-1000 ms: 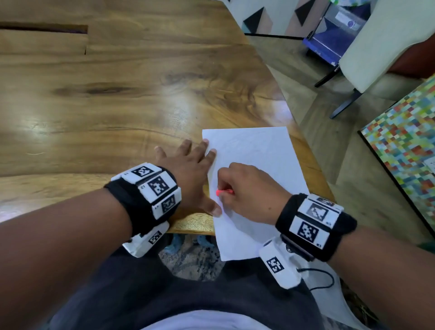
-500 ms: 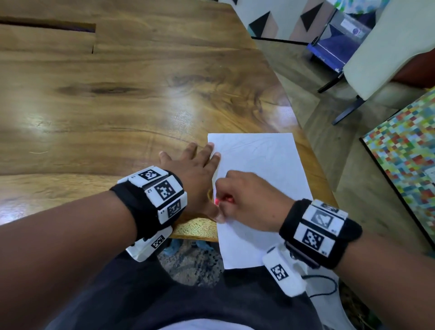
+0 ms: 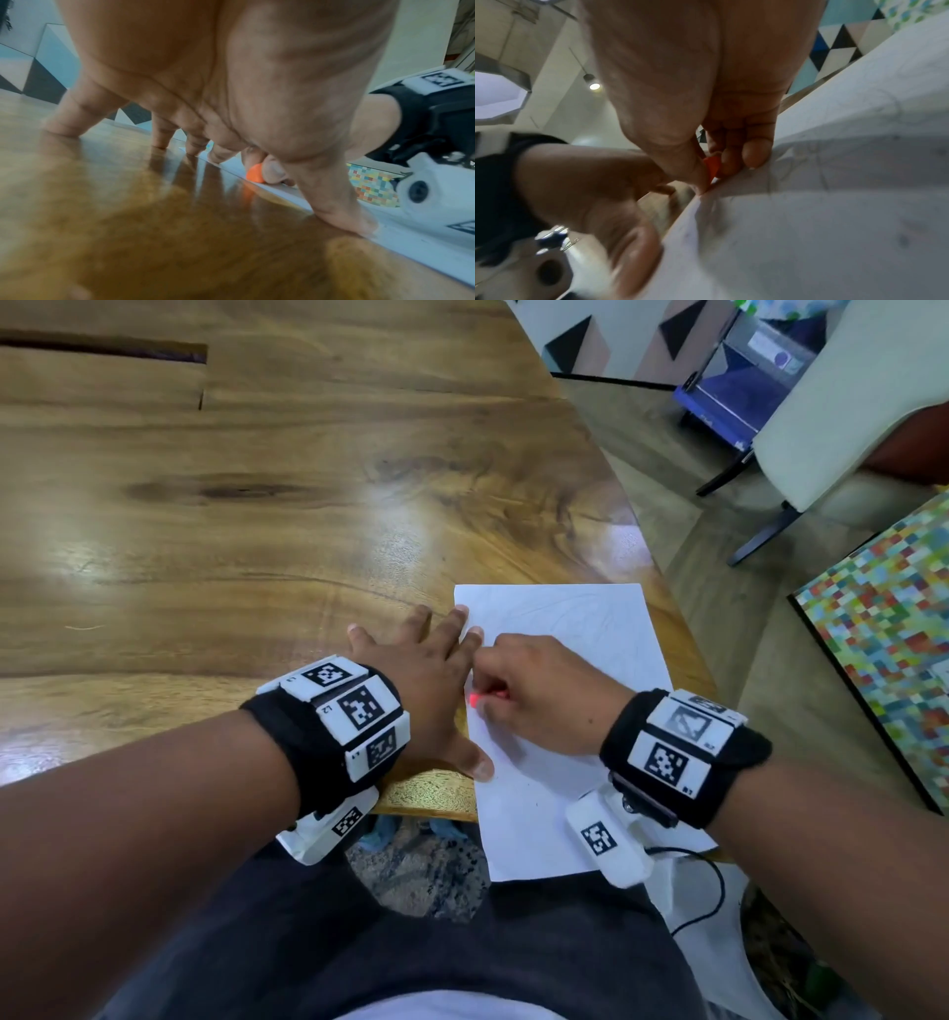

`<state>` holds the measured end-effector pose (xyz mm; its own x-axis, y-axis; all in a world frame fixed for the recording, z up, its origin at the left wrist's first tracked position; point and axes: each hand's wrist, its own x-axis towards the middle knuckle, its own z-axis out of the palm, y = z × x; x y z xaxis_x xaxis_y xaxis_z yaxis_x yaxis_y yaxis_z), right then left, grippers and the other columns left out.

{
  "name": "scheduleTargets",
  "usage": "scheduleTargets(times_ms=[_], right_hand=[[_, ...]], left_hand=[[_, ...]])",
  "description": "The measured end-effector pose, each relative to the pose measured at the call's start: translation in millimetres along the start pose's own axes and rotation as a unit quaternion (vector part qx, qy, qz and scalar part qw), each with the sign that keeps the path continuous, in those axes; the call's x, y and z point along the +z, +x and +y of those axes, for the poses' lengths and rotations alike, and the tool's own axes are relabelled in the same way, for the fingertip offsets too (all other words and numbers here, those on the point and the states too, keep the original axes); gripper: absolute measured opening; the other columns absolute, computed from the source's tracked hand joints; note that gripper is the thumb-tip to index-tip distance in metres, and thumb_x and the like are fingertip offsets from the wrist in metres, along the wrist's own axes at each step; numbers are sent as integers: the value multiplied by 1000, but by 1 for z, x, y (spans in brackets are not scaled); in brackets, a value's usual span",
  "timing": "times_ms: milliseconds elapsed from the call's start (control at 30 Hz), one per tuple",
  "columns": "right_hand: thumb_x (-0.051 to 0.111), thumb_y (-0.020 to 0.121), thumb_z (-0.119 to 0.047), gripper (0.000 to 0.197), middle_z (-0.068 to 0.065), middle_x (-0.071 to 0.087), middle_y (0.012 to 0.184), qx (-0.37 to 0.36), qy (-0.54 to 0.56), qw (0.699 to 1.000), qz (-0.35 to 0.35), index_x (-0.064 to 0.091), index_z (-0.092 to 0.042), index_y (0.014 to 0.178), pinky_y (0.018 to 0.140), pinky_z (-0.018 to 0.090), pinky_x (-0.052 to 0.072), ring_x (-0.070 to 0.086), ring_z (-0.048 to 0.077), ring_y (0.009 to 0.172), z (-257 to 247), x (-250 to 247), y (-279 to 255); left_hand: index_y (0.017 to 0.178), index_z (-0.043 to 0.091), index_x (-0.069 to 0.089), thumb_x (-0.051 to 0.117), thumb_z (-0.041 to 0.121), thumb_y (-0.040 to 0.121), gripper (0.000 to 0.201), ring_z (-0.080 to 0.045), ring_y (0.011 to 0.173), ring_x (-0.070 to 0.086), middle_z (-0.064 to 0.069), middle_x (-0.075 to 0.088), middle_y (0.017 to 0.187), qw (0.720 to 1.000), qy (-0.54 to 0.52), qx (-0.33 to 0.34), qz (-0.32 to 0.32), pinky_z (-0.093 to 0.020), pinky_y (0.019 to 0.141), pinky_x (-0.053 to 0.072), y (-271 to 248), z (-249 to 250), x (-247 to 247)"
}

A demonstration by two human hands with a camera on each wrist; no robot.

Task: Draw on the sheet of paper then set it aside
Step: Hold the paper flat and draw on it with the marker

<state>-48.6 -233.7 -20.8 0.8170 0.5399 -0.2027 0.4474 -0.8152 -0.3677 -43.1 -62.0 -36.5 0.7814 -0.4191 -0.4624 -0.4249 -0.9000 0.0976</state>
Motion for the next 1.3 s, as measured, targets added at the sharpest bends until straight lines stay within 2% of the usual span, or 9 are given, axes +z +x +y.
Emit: scheduleTargets(times_ms=[200, 433, 667, 800, 900, 967, 1067, 1133, 1300], right_hand=[[59, 91, -31, 12, -3, 52, 88, 88, -30, 994, 57, 59, -21, 85, 81, 38, 48, 54, 20, 86, 22, -11, 24], [60, 87, -23, 3, -5, 48, 88, -28, -25, 999, -21, 61, -21, 86, 76, 38, 47, 52, 19, 82, 5, -2, -9], [53, 92, -25, 10, 0, 52, 91, 90, -51, 993, 48, 57, -18, 86, 80, 42, 50, 54, 23, 84, 26, -15, 15], [57, 88, -20, 3, -4, 46, 88, -11, -44, 999, 8, 57, -18, 85, 73, 39, 47, 50, 20, 80, 10, -6, -2], [59, 86, -19, 4, -9, 41, 86, -41, -28, 999, -16, 61, -15, 86, 73, 39, 47, 52, 19, 81, 8, -3, -7], [57, 87, -22, 3, -7, 45, 85, -14, -46, 999, 1, 59, -20, 85, 77, 41, 48, 53, 22, 83, 17, -6, 3], [56, 90, -25, 9, -2, 50, 89, 85, -47, 994, 44, 54, -23, 81, 80, 38, 48, 54, 23, 86, 37, -17, 18], [57, 91, -25, 12, -1, 51, 89, 103, -44, 992, 55, 53, -23, 79, 79, 37, 47, 54, 23, 87, 40, -20, 19], [59, 87, -21, 3, -6, 47, 88, -16, -33, 999, -11, 59, -18, 85, 74, 36, 45, 51, 19, 80, 15, -6, -7]], left_hand=[[160, 27, -13, 57, 97, 56, 144, -27, 155, -17, 6, -25, 167, 1000, 10, -5, 1, -79, 109, 19, 0, 0, 1], [160, 26, -14, 60, 94, 58, 143, -28, 155, -16, 5, -25, 167, 1000, 4, -6, 0, -79, 109, 18, 0, 2, 0], [159, 35, -14, 61, 94, 56, 141, -31, 155, -14, 4, -22, 168, 1000, 12, -5, 3, -80, 107, 21, 1, 3, -2], [160, 35, -11, 64, 92, 56, 141, -34, 154, -13, 2, -20, 168, 1000, 9, -3, 0, -82, 105, 21, 2, 5, -2], [160, 38, -7, 64, 93, 53, 140, -37, 154, -8, 0, -14, 168, 1000, 18, 3, 15, -82, 100, 24, 3, 5, -1], [159, 37, -7, 63, 93, 54, 138, -37, 154, -8, -1, -15, 168, 1000, 24, 1, 8, -83, 100, 25, 3, 6, -3], [159, 36, -11, 61, 94, 56, 139, -36, 154, -7, 0, -16, 168, 999, 35, -5, 6, -82, 102, 26, 2, 8, -5], [160, 36, -12, 61, 94, 56, 139, -36, 154, -6, 0, -15, 168, 999, 38, -5, 8, -81, 102, 27, 1, 7, -6], [159, 39, -10, 62, 94, 56, 138, -38, 153, -7, -1, -14, 168, 999, 37, 0, 0, -82, 100, 29, 3, 6, -7]])
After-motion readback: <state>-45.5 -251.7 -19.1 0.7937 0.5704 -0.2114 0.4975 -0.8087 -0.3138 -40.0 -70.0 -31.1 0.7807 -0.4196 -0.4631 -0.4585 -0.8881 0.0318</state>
